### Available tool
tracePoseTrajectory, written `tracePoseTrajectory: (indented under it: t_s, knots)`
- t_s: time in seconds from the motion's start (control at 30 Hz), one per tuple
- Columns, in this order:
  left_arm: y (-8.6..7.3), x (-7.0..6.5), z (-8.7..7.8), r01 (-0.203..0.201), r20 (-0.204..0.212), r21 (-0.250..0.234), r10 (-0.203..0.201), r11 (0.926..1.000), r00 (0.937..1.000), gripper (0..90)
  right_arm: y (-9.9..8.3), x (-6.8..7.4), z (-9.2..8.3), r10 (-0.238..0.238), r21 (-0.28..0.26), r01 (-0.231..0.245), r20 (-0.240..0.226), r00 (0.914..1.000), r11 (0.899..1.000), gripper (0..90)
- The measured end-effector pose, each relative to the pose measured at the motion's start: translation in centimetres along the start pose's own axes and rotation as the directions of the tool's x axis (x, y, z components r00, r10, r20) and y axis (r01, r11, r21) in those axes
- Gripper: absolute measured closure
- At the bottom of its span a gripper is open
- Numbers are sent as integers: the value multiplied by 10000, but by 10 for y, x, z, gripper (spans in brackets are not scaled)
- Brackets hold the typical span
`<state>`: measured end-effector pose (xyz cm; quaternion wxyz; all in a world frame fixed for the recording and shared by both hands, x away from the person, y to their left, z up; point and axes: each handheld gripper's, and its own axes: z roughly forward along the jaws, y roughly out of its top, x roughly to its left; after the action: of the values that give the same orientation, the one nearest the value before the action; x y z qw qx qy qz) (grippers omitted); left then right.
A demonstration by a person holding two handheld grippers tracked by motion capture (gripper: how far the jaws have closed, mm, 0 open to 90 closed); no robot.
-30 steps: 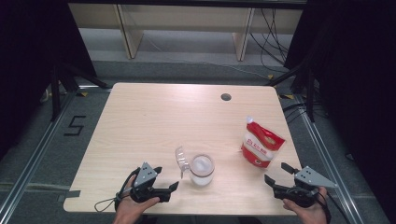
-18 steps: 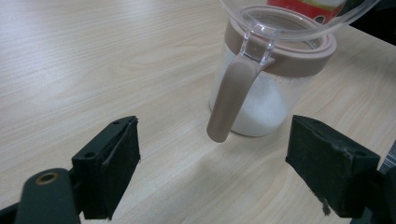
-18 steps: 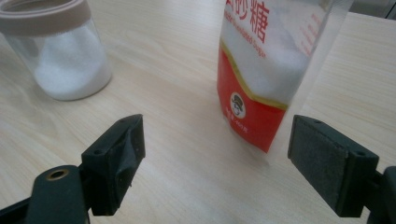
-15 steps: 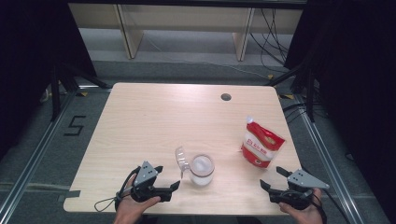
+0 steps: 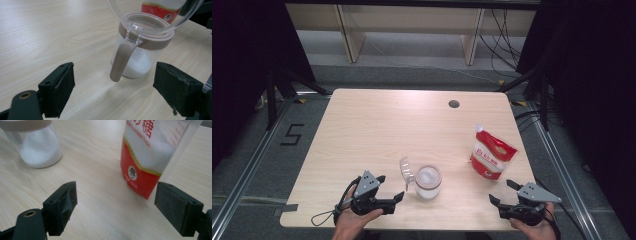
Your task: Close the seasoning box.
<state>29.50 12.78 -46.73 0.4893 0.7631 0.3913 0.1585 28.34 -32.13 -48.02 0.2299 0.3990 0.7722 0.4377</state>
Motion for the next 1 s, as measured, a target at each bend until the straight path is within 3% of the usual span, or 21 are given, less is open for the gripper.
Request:
tracePoseTrajectory:
  t_s: [0.1, 0.13, 0.17, 0.23, 0.33, 0.4, 0.43, 0.47, 0.5, 0.53, 0.6, 0.63, 0.67, 0.73, 0.8, 0.87, 0.93, 1.0]
  knots:
    - [4, 0, -2, -274, 140, -1, 273, 9996, 9995, 194, 0, 2, 0, 91, 7, -91, -14, 10000, 10000, 191]
    - [5, -2, -3, -224, 102, 11, 224, 9997, 9997, 212, 0, 1, 1, -80, -6, 80, 43, 10000, 10000, 191]
    - [5, -2, -3, -190, 218, -57, 191, 9998, 9996, 229, 0, 1, 1, 56, 45, -56, -42, 10000, 10000, 192]
    - [7, -3, -5, -443, 315, -63, 445, 9990, 9985, 303, -1, 0, 2, 106, 94, -105, -129, 9999, 9999, 191]
    - [7, -5, -8, -381, 234, -317, 388, 9988, 9990, 435, 0, 5, 0, 412, 197, -411, -34, 9991, 9990, 193]
    - [8, -6, -10, -477, 237, -397, 486, 9981, 9985, 518, 2, 4, 1, 0, 123, 1, -82, 10000, 9999, 194]
    - [8, -6, -11, -460, 236, -477, 471, 9978, 9986, 558, 1, 6, 2, 288, 176, -286, -103, 9995, 9994, 194]
    - [10, -6, -12, -613, 234, -581, 628, 9964, 9978, 604, 2, 5, 2, -44, 141, 45, -83, 10000, 9999, 195]
    - [10, -6, -13, -598, 233, -627, 614, 9962, 9978, 649, 1, 7, 2, 304, 251, -301, -123, 9995, 9992, 195]
    - [12, -7, -14, -599, 156, -751, 613, 9954, 9980, 685, 2, 4, 3, -44, 146, 46, -148, 9999, 9999, 195]
    - [15, -8, -15, -608, 126, -867, 621, 9944, 9980, 752, 2, 4, 4, -130, 126, 133, -195, 9997, 9998, 194]
    - [16, -8, -16, -646, 75, -845, 654, 9943, 9978, 775, 2, 3, 4, -282, 44, 282, -121, 9995, 9996, 195]
    - [17, -8, -15, -560, 172, -954, 579, 9939, 9982, 793, 1, 7, 3, 265, 211, -262, -169, 9995, 9994, 195]
    - [19, -10, -14, -451, 293, -939, 481, 9946, 9984, 826, 1, 6, 3, 240, 194, -236, -170, 9996, 9995, 195]
    - [21, -11, -13, -432, 420, -880, 470, 9952, 9980, 847, 2, 4, 4, -108, 97, 110, -160, 9998, 9999, 195]
    - [22, -12, -12, -396, 492, -876, 440, 9954, 9978, 860, 2, 7, 4, 147, 197, -145, -149, 9998, 9997, 194]
    - [22, -12, -10, -315, 627, -921, 374, 9953, 9973, 873, 3, 5, 6, -175, 59, 177, -325, 9993, 9998, 194]
    - [23, -13, -10, -200, 687, -922, 264, 9955, 9973, 888, 3, 6, 6, -179, 36, 180, -322, 9993, 9998, 195]
